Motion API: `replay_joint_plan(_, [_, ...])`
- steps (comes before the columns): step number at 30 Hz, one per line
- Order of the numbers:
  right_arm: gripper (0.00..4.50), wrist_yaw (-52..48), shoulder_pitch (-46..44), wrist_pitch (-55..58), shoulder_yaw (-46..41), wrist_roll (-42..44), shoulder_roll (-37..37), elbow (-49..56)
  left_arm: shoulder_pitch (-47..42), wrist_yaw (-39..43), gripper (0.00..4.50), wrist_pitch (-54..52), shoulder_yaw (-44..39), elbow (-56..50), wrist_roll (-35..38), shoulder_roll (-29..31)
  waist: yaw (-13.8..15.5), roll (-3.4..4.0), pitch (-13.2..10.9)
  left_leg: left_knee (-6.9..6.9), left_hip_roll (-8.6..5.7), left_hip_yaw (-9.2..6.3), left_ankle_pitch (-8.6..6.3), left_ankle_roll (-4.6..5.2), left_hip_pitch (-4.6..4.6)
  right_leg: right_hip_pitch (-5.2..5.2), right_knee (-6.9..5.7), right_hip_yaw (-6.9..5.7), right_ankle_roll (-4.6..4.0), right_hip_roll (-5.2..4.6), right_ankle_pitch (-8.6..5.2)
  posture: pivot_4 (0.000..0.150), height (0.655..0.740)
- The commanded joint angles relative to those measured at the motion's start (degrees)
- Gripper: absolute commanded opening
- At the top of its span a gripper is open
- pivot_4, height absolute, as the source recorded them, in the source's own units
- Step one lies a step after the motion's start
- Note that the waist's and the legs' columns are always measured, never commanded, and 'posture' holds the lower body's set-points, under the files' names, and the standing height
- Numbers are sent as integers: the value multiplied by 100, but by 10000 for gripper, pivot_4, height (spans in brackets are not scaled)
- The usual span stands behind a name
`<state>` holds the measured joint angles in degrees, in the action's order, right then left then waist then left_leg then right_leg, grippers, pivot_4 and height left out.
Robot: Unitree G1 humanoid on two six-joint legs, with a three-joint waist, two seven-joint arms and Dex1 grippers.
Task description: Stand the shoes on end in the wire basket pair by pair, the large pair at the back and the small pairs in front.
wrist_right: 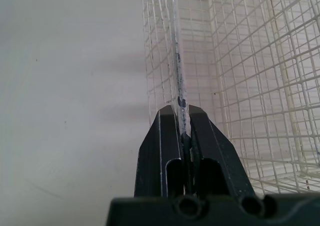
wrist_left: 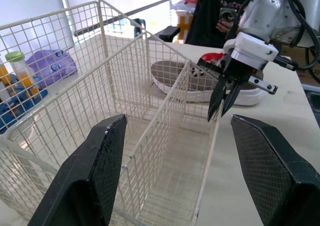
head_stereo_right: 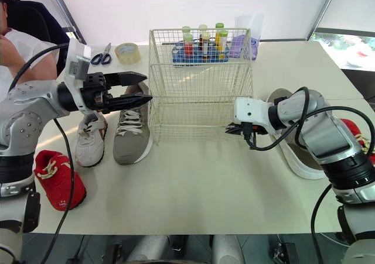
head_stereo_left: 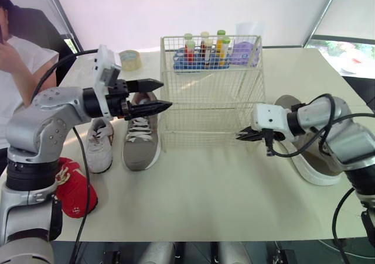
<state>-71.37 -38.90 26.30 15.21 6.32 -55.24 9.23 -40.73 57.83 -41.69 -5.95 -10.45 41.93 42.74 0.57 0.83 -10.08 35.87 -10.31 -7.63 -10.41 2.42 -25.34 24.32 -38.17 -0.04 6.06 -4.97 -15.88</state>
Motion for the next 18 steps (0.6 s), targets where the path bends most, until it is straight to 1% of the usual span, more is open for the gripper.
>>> replay_joint_plan(1, [101,195,-43,288,-207,70,113,393,-2,-49,33998,105,-170,-193,43,5,4,0,0,0,0,0,0,0,0,0,0,0,0,0,0,1500,7400])
replay_joint_plan(6, [101,256,51,413,-196,77,107,590,-31,-63,33998,105,-151,-181,41,-12,12,0,0,1,0,0,0,0,0,1,0,0,0,0,0,1500,7400])
replay_joint_plan(11, [101,197,174,221,-175,-54,-75,557,-82,-26,33998,131,-114,-110,14,-38,12,0,0,1,0,0,-1,2,0,-2,1,0,0,0,0,1500,7400])
replay_joint_plan(18, [101,85,216,302,-298,82,-167,689,-105,-8,33998,160,-83,-73,-5,-94,20,0,0,4,0,0,-1,1,0,-1,2,0,0,0,0,1500,7400])
